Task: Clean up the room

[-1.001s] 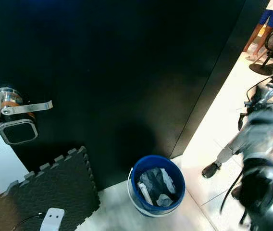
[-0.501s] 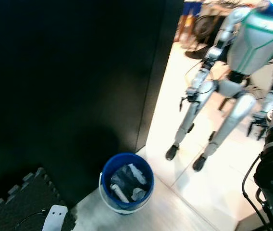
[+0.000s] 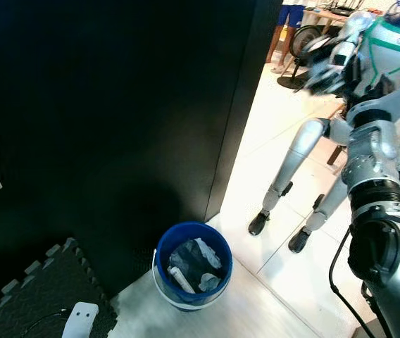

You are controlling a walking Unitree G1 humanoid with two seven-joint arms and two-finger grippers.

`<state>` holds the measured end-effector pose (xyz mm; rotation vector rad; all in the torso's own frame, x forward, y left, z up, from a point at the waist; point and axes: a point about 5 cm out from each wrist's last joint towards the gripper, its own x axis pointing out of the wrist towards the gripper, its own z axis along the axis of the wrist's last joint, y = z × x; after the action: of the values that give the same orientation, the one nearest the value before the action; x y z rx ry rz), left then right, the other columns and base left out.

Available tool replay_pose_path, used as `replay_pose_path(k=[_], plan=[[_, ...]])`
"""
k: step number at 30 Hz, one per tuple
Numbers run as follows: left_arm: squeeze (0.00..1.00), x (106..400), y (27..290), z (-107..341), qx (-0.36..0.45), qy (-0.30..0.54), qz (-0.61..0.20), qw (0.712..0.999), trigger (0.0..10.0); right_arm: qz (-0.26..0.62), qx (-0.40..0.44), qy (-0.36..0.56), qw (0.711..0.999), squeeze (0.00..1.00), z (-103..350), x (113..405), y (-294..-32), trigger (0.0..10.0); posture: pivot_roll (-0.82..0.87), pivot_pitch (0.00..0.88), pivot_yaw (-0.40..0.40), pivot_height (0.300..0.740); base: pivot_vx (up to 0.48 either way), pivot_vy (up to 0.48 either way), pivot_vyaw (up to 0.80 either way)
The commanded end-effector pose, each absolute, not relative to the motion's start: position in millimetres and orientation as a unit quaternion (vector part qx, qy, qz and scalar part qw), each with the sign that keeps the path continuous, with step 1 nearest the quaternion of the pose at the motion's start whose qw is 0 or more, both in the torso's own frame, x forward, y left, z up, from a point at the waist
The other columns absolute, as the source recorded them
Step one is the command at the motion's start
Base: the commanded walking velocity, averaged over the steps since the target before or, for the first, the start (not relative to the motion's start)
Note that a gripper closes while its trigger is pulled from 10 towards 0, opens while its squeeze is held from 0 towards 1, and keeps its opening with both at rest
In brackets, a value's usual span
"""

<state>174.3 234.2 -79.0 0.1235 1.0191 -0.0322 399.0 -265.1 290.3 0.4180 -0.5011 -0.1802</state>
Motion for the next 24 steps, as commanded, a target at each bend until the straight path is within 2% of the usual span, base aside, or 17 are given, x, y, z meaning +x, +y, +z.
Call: replay_pose_path(k=[1,2,3,5,8,9,10,11,12,13,14,16,18,20,21,22,24], plan=[[0.0,170,232,-82,0.06,0.498,-0.022,0.865,10.0,-0.04,0.27,-0.273,0.922,0.0,301,401,-256,10.0,0.1,0.054,-0.095,0.74,0.0,0.0,0.0],[0.0,169,232,-82,0.056,0.497,-0.017,0.866,10.0,0.023,0.372,-0.342,0.863,0.0,316,398,-255,10.0,0.1,0.056,-0.1,0.74,0.0,0.0,0.0],[0.0,169,233,-82,0.055,0.496,-0.016,0.866,10.0,0.03,0.398,-0.356,0.845,0.0,318,397,-258,10.0,0.1,0.056,-0.1,0.74,0.0,0.0,0.0],[0.0,169,233,-82,0.055,0.496,-0.016,0.866,10.0,0.03,0.398,-0.356,0.845,0.0,318,397,-258,10.0,0.1,0.056,-0.1,0.74,0.0,0.0,0.0],[0.0,169,232,-82,0.06,0.499,-0.021,0.864,10.0,0.075,0.457,-0.374,0.804,0.0,317,395,-259,10.0,0.1,0.058,-0.094,0.74,0.0,0.0,0.0],[0.0,169,232,-82,0.06,0.499,-0.021,0.864,10.0,0.075,0.457,-0.374,0.804,0.0,317,395,-259,10.0,0.1,0.058,-0.094,0.74,0.0,0.0,0.0],[0.0,169,232,-82,0.06,0.5,-0.022,0.864,10.0,0.17,0.472,-0.422,0.756,0.0,325,387,-254,10.0,0.1,0.058,-0.097,0.74,0.0,0.0,0.0],[0.0,169,232,-82,0.06,0.5,-0.022,0.864,10.0,0.17,0.472,-0.422,0.756,0.0,325,387,-254,10.0,0.1,0.058,-0.097,0.74,0.0,0.0,0.0],[0.0,169,232,-82,0.059,0.5,-0.022,0.864,10.0,0.279,0.456,-0.473,0.701,0.0,333,371,-248,10.0,0.1,0.061,-0.101,0.74,0.0,0.0,0.0],[0.0,169,232,-82,0.059,0.5,-0.022,0.864,10.0,0.279,0.456,-0.473,0.701,0.0,333,371,-248,10.0,0.1,0.061,-0.101,0.74,0.0,0.0,0.0],[0.0,169,232,-82,0.059,0.5,-0.021,0.864,10.0,0.372,0.409,-0.501,0.666,0.0,336,354,-238,10.0,0.1,0.061,-0.101,0.74,0.0,0.0,0.0],[0.0,169,232,-82,0.059,0.5,-0.021,0.864,10.0,0.372,0.409,-0.501,0.666,0.0,336,354,-238,10.0,0.1,0.061,-0.101,0.74,0.0,0.0,0.0],[0.0,169,232,-82,0.059,0.498,-0.019,0.865,10.0,0.372,0.398,-0.483,0.686,0.0,330,357,-231,10.0,0.09,0.058,-0.101,0.74,0.0,0.0,0.0],[0.0,172,233,-80,0.043,0.466,0.008,0.883,10.0,0.23,0.387,-0.398,0.799,0.0,300,382,-233,10.0,0.09,0.068,-0.106,0.74,0.0,0.0,0.0],[0.0,172,233,-80,0.043,0.466,0.008,0.883,10.0,0.23,0.387,-0.398,0.799,0.0,300,382,-233,10.0,0.09,0.068,-0.106,0.74,0.0,0.0,0.0],[0.0,174,233,-77,0.005,0.432,0.046,0.901,10.0,0.163,0.379,-0.362,0.836,0.0,284,387,-239,10.0,0.08,0.077,-0.107,0.74,0.0,0.0,0.0],[0.0,174,233,-77,0.005,0.432,0.046,0.901,10.0,0.163,0.379,-0.362,0.836,0.0,284,387,-239,10.0,0.08,0.077,-0.107,0.74,0.0,0.0,0.0]])
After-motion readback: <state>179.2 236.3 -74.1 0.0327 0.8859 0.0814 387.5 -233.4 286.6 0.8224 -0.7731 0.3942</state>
